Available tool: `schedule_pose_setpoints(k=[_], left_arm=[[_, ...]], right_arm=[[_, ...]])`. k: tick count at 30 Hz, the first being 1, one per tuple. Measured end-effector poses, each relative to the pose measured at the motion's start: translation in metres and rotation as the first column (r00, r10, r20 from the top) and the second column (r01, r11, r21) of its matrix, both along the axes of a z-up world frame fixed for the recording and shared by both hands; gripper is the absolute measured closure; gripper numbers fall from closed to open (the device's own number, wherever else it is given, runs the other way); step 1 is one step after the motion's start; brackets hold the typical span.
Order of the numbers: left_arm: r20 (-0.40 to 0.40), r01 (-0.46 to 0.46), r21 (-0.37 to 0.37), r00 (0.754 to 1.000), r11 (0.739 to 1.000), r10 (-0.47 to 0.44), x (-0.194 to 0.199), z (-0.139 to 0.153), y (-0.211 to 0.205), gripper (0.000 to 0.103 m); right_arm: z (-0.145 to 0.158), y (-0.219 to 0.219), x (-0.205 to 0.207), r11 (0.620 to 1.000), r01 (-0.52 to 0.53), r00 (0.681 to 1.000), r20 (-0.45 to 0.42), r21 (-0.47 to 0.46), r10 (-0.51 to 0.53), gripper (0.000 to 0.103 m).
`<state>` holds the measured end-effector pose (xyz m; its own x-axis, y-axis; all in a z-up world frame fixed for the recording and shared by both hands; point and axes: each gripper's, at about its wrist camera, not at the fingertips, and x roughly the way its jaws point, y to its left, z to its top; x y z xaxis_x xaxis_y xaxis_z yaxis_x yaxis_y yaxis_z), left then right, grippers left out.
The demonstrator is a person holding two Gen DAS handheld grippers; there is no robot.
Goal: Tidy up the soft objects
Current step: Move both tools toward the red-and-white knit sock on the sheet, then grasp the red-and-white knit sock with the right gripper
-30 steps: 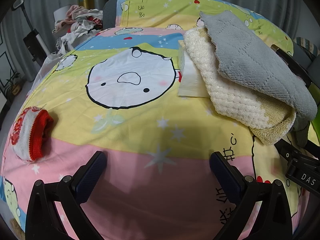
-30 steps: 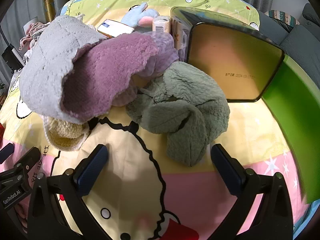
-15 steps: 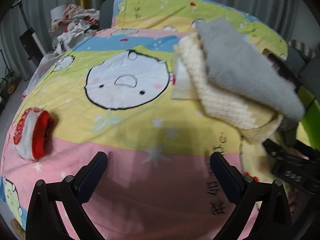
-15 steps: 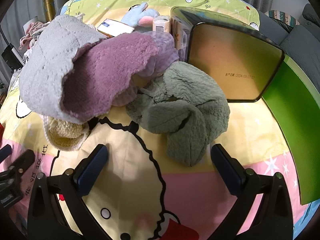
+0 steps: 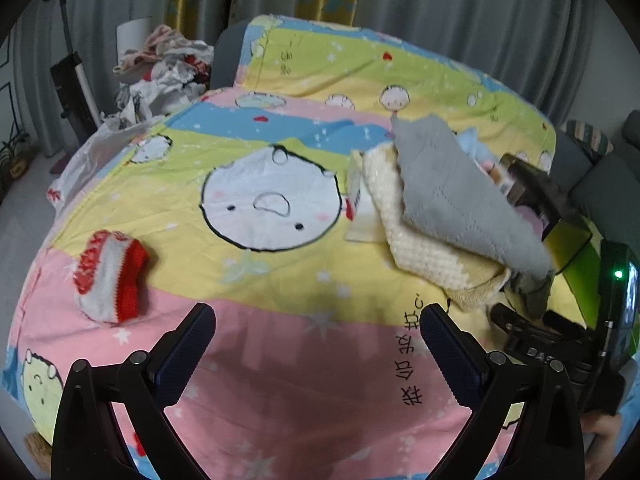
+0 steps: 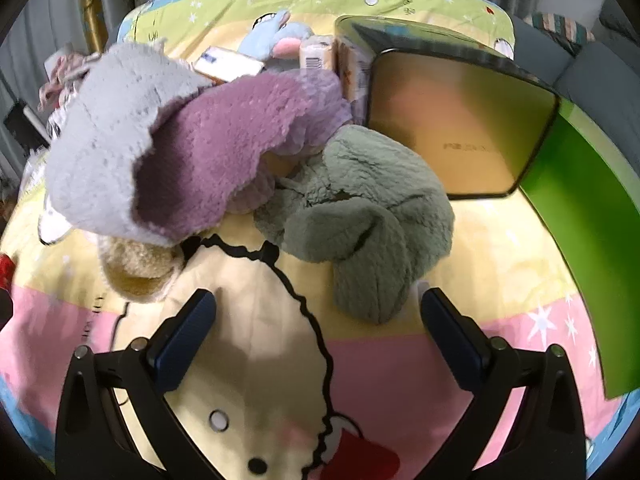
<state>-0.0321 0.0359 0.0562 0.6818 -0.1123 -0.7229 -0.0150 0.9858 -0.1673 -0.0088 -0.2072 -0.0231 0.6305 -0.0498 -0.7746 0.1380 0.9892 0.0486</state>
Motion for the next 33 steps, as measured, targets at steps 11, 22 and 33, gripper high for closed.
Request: schedule_pose_setpoints(k=[11,22,33], left_arm=[[0.006,0.003,-0.001,1.0,1.0,-0.003,-0.005,0.008,0.007,0.001],[-0.038,-0.003,-0.057,0.999,0.998,0.001,-0.005,0.007,0.019,0.001],[-0.012,-0.004,-0.04,1.0,0.999,0.003,-0.016,0.014,0.045,0.011]], right_arm=[[0.052,-0.003,-0.046,0.998,0.023,0.985,0.171,0.056,-0.033,0.002],[0.07,0.006,-0.054,0.988,-0.067,0.98,0.197,0.141,0.038,0.034],[0.087,0.046,-0.069,0.947,-0.219,0.962,0.216,0.237,0.168,0.03]])
